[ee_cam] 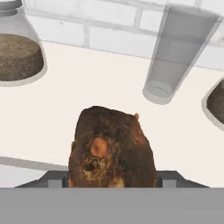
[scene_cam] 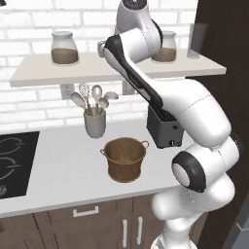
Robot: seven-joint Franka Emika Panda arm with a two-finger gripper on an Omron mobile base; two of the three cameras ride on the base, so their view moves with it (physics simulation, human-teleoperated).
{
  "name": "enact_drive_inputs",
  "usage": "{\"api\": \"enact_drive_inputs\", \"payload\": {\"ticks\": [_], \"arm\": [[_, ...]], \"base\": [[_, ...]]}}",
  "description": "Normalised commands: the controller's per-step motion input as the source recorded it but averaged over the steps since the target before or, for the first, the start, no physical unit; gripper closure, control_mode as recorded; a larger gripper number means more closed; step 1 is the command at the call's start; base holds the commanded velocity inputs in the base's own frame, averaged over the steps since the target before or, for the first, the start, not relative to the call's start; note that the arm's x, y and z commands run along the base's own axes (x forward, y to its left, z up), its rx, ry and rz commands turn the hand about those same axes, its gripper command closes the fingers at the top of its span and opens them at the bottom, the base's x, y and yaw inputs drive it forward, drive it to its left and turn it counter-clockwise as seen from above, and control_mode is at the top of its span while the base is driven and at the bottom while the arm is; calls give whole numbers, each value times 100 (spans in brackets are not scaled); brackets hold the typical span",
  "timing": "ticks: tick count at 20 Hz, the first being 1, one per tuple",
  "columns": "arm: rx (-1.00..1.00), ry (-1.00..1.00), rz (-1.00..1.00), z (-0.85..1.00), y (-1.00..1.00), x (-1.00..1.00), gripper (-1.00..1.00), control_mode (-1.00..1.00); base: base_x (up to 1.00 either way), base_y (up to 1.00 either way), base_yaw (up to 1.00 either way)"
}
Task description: Open the cabinet, pick up the bread from the cabinet and place it in the basket. Then move the basket to the dining counter.
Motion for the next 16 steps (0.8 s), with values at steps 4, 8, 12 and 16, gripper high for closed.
{"api": "enact_drive_inputs", "payload": {"ticks": [4,8,12,16], "arm": [[-5,0,8,-12,-33,-100,100,-100],[-6,8,3,-39,-12,-100,100,-100],[-3,21,-1,-43,-1,-100,100,-100],[0,20,-21,-80,0,-100,100,-100]], "base": [[0,0,0],[0,0,0],[0,0,0],[0,0,0]]}}
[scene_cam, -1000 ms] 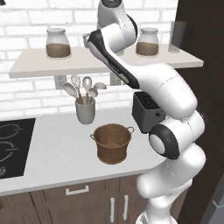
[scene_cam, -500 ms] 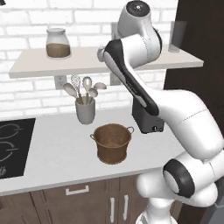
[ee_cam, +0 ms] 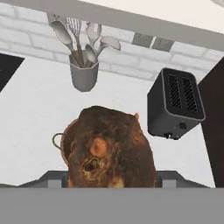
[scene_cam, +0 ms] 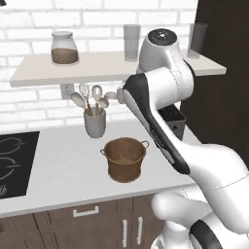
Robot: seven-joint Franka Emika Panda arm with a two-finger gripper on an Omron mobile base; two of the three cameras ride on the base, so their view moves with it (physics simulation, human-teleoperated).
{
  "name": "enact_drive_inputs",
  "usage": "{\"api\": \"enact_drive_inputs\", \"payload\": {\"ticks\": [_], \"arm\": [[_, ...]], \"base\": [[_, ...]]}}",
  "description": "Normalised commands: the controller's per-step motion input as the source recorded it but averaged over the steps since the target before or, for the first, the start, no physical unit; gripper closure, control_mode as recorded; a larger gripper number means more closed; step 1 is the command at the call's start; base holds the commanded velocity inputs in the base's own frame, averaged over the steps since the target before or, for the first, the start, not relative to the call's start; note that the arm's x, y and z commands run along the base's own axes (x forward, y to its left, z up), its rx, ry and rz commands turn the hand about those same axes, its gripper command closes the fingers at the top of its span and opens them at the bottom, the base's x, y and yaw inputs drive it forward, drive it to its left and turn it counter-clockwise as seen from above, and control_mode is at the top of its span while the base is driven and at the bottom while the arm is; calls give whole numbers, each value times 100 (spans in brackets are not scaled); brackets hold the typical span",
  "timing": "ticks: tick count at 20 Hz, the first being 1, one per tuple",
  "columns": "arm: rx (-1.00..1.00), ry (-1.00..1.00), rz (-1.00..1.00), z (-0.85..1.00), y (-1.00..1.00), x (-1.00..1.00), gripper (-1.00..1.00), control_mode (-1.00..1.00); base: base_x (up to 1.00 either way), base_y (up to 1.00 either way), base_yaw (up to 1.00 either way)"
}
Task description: Open the cabinet, pick up the bread from the cabinet and place it in the basket. Then move the basket to the dining counter.
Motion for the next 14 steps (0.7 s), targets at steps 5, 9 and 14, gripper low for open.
{"api": "enact_drive_inputs", "payload": {"ticks": [5,9,14], "arm": [[0,0,-40,-100,0,-80,100,-100],[0,4,-26,-69,0,-15,100,-100],[2,17,-7,-39,0,17,100,-100]], "base": [[0,0,0],[0,0,0],[0,0,0]]}}
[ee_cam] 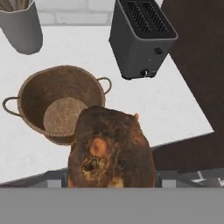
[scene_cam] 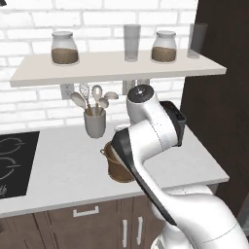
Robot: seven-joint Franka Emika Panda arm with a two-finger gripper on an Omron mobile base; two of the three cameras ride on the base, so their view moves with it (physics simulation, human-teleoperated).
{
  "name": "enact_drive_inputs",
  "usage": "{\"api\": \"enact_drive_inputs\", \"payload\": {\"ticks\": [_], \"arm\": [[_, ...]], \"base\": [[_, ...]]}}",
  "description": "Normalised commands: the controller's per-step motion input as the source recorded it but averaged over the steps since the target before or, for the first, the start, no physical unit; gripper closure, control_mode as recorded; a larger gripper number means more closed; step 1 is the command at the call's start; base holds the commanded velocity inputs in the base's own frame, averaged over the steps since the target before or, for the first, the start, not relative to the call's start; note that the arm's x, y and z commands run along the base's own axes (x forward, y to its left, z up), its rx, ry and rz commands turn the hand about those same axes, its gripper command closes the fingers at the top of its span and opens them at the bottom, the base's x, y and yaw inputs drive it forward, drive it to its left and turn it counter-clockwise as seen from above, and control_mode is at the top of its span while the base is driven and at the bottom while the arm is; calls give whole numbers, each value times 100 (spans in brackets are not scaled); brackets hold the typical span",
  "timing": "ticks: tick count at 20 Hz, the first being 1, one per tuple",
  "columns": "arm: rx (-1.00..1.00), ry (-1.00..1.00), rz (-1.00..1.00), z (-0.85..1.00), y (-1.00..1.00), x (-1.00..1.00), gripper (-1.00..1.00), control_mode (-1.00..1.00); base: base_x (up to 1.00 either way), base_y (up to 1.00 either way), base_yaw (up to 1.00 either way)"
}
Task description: Open the cabinet, pick up the bread from the cabinet and place it in the basket. Then move the basket to the dining counter.
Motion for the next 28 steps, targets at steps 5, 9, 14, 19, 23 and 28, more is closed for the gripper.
{"api": "enact_drive_inputs", "payload": {"ticks": [5,9,14,19,23,28], "arm": [[0,20,0,-34,10,47,100,-100],[-1,20,0,-24,30,49,100,-100],[0,2,0,-45,13,40,100,-100],[0,0,0,-52,0,32,100,-100],[0,1,0,-26,0,38,100,-100],[0,4,0,-28,0,39,100,-100]], "base": [[0,0,0],[0,0,0],[0,0,0],[0,0,0],[0,0,0],[0,0,0]]}}
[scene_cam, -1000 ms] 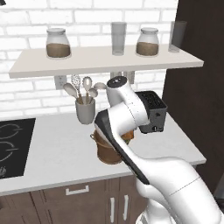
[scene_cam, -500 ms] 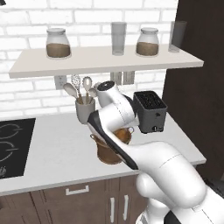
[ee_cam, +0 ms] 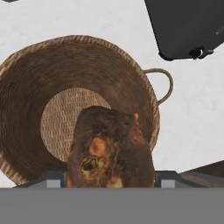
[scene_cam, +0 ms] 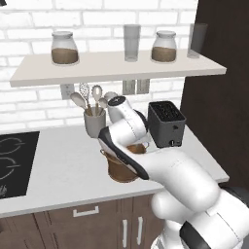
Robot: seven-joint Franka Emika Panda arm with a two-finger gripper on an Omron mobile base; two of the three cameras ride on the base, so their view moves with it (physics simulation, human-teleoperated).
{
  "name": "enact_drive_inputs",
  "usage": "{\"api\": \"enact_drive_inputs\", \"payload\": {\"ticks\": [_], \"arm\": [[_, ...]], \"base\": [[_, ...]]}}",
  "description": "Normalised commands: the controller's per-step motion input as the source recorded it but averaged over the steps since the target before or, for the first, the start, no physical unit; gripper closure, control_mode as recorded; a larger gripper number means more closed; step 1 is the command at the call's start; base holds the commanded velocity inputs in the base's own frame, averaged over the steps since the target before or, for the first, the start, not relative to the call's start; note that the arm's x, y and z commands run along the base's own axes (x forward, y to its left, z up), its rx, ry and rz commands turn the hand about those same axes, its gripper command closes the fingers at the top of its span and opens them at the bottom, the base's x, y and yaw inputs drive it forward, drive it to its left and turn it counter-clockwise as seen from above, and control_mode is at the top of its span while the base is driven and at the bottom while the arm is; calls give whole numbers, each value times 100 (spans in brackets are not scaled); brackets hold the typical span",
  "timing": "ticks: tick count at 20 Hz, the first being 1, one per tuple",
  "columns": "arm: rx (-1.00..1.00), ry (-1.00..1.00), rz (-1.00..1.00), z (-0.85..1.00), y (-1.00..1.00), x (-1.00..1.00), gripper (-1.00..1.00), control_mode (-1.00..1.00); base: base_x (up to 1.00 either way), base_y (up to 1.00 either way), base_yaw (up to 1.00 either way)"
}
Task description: Open the cabinet, pick up the bread from the cabinet and place it in the basket. Then move the basket to the dining counter.
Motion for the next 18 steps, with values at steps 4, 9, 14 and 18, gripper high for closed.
{"api": "enact_drive_inputs", "payload": {"ticks": [4,9,14,18], "arm": [[0,5,0,-37,0,28,100,-100],[0,2,0,-40,0,25,100,-100],[0,0,0,-26,6,29,100,-100],[0,0,0,-23,3,28,100,-100]], "base": [[0,0,0],[0,0,0],[0,0,0],[0,0,0]]}}
